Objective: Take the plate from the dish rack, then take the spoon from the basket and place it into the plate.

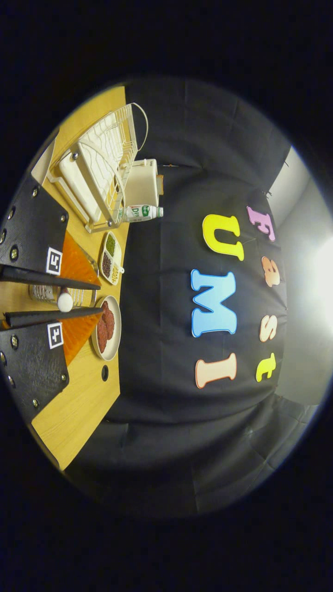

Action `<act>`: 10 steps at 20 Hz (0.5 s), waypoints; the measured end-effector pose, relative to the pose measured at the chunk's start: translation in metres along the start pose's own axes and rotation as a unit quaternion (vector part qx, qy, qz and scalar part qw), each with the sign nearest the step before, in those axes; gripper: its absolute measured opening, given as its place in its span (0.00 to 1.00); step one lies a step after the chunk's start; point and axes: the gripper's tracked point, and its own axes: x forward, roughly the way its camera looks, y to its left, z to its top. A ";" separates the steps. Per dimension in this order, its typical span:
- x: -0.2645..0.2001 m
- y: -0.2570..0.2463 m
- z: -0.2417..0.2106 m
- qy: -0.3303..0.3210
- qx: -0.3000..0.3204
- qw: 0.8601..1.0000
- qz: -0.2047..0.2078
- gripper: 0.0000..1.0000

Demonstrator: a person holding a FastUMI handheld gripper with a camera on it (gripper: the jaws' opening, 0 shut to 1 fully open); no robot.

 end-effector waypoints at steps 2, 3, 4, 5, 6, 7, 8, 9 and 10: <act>0.000 -0.004 0.007 0.004 -0.017 1.000 -0.013 0.13; 0.000 -0.002 0.009 0.008 -0.029 0.999 -0.011 0.08; -0.002 0.004 0.016 0.003 -0.032 0.999 -0.009 0.08; -0.003 0.006 0.020 0.003 -0.038 0.999 -0.012 0.08; -0.003 0.005 0.023 0.001 -0.046 0.999 -0.015 0.08; -0.003 0.006 0.026 0.001 -0.052 0.998 -0.017 0.08; -0.004 0.008 0.028 0.001 -0.051 0.999 -0.015 0.08; -0.005 0.008 0.030 0.004 -0.050 0.999 -0.018 0.08; -0.006 0.006 0.031 0.007 -0.048 0.999 -0.019 0.08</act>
